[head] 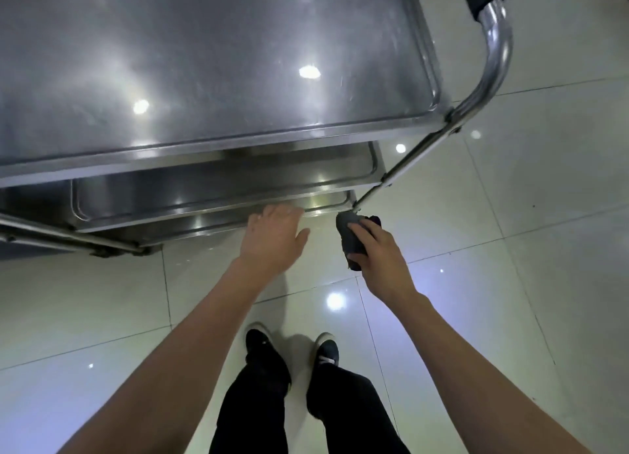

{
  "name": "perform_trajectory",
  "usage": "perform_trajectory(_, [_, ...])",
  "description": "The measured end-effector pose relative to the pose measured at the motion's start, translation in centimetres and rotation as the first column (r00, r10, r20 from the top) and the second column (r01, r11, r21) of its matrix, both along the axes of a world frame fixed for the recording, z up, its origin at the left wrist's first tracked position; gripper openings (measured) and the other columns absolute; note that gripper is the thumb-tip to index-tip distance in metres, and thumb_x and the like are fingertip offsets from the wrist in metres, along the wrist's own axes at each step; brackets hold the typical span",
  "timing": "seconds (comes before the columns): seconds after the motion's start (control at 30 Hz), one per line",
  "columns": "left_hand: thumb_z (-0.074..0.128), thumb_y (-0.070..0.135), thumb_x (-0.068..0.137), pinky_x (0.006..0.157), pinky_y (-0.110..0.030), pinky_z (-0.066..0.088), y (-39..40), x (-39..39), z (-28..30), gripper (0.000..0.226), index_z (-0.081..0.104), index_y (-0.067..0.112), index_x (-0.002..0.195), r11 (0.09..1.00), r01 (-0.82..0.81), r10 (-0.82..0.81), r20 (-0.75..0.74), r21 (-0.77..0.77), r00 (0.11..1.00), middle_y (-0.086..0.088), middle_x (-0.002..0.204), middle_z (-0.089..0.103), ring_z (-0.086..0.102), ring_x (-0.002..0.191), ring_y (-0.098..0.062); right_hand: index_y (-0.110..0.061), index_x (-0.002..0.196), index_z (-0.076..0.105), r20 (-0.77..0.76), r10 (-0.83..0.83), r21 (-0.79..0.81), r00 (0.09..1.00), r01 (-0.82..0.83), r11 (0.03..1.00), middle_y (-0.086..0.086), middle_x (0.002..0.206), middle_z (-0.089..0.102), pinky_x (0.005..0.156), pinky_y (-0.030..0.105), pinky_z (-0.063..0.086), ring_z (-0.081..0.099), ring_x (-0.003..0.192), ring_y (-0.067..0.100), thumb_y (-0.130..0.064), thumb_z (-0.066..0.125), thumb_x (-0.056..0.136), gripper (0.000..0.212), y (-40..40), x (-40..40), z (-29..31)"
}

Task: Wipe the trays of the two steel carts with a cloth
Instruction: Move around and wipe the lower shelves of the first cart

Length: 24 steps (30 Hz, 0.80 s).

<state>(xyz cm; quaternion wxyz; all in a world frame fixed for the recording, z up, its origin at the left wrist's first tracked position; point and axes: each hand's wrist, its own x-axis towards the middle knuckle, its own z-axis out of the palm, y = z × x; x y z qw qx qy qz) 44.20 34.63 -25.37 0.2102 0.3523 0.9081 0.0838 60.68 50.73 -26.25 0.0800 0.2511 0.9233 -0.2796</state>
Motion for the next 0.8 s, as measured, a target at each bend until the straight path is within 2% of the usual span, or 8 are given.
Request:
perform_trajectory(0.17, [0.045,0.047,0.1,0.107,-0.05,0.038,-0.2,1.7,8.9,0.046,0.048,0.027,0.141,0.997,0.076,-0.076,0.023,0.011,0.997,-0.001,0.142,0.054,0.047,0.131,-0.025,-0.022,0.148,0.044,0.043,-0.075,-0.018,0.996,0.075,0.997,0.0,0.156,0.035,0.102,0.042,0.043,0.04,0.13,0.028,-0.012,0.063,0.093,0.059,-0.4,4.3,9.7])
perform_trajectory(0.3, [0.046,0.045,0.1,0.106,-0.05,0.039,1.1,3.3,12.8,0.044,0.05,0.026,0.139,0.987,0.157,-0.158,0.032,0.019,0.987,-0.001,0.141,0.054,0.048,0.13,-0.025,-0.02,0.146,0.046,0.031,-0.177,-0.031,0.984,0.177,0.984,-0.001,0.155,0.037,0.102,0.041,0.043,0.041,0.13,0.028,-0.012,0.062,0.093,0.056,0.8,8.4,14.4])
perform_trajectory(0.43, [0.046,0.045,0.1,0.101,-0.049,0.04,5.0,6.2,15.2,0.041,0.052,0.025,0.135,0.959,0.285,-0.285,-0.004,-0.009,0.959,-0.002,0.133,0.058,0.051,0.126,-0.026,-0.02,0.145,0.047,-0.018,-0.312,-0.047,0.95,0.311,0.949,-0.002,0.153,0.038,0.1,0.041,0.045,0.04,0.131,0.028,-0.008,0.06,0.093,0.056,3.4,12.5,16.9])
perform_trajectory(0.6, [0.047,0.047,0.098,0.092,-0.042,0.043,13.6,10.9,17.3,0.031,0.057,0.026,0.119,0.899,0.438,-0.438,-0.084,-0.022,0.895,0.001,0.118,0.062,0.057,0.115,-0.025,-0.02,0.144,0.048,-0.094,-0.401,-0.059,0.911,0.397,0.916,-0.003,0.151,0.04,0.099,0.043,0.043,0.041,0.128,0.027,-0.012,0.061,0.094,0.053,8.8,17.2,18.6])
perform_trajectory(0.8, [0.043,0.048,0.1,0.095,-0.043,0.045,25.0,18.3,19.4,0.047,0.051,0.024,0.14,0.851,0.526,-0.522,-0.124,-0.007,0.844,-0.001,0.131,0.061,0.057,0.119,-0.026,-0.023,0.144,0.047,-0.192,-0.479,-0.089,0.856,0.471,0.878,-0.008,0.15,0.04,0.103,0.038,0.04,0.04,0.127,0.022,-0.015,0.061,0.095,0.051,17.7,24.9,20.4])
